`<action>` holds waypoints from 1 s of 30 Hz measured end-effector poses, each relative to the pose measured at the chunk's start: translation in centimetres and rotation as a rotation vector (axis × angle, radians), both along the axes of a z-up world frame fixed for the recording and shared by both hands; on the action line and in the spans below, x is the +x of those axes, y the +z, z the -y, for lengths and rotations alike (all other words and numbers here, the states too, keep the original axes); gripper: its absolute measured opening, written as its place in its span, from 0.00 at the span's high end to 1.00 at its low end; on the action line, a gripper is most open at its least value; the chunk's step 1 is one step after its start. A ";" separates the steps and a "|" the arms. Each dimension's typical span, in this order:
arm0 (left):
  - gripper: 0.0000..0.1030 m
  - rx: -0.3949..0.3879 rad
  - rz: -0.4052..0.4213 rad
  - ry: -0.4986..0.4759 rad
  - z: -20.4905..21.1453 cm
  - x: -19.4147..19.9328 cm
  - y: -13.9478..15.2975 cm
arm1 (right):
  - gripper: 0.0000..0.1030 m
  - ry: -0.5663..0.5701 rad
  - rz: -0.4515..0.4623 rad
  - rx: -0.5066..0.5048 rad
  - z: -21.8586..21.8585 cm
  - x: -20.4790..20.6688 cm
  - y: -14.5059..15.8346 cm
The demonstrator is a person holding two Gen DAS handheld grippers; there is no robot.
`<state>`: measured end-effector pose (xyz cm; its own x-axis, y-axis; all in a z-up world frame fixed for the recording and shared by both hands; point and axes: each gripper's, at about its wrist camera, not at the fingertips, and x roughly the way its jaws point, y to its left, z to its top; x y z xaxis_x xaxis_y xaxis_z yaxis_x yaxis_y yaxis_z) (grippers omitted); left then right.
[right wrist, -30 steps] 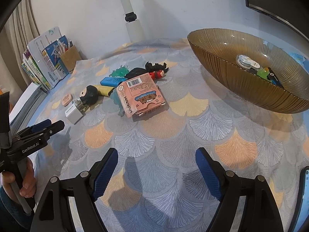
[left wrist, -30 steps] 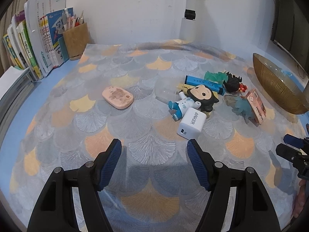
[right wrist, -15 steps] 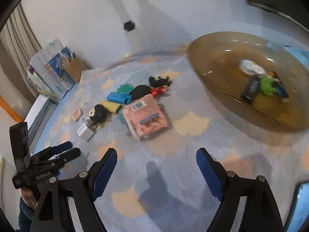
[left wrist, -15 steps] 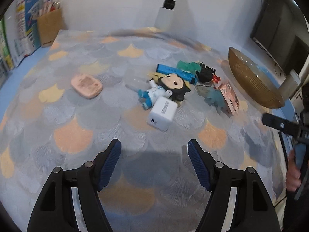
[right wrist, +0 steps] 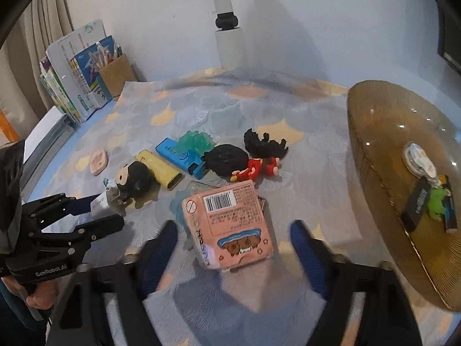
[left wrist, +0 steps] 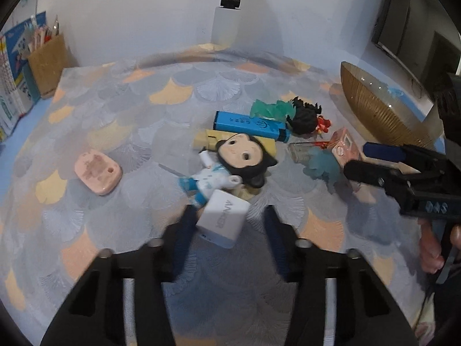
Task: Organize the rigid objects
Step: 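Grasp the white ANKER charger with left gripper while right grasps the pink box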
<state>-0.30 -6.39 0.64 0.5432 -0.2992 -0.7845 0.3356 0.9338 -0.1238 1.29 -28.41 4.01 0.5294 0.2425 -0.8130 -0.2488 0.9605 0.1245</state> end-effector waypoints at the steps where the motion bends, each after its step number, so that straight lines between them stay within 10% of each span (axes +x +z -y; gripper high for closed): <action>1: 0.68 -0.007 0.001 0.001 -0.1 -0.1 0.0 | 0.46 0.013 -0.013 0.016 0.0 0.1 -0.2; 19: 0.68 -0.060 0.024 0.009 1.0 -5.5 0.5 | 0.61 0.054 0.000 -0.103 2.0 -12.5 0.4; 23: 0.67 -0.027 0.006 -0.013 1.9 -6.1 0.2 | 0.43 0.032 -0.024 -0.087 2.5 -12.8 -0.2; 30: 0.55 -0.019 -0.011 0.005 1.2 -6.4 -0.1 | 0.42 0.004 -0.005 -0.080 2.3 -12.4 -0.8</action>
<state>-6.74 -7.59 0.57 0.5363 -0.3113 -0.7845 0.3294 0.9330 -0.1450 -11.08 -30.73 3.20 0.5245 0.1785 -0.8325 -0.2519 0.9665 0.0485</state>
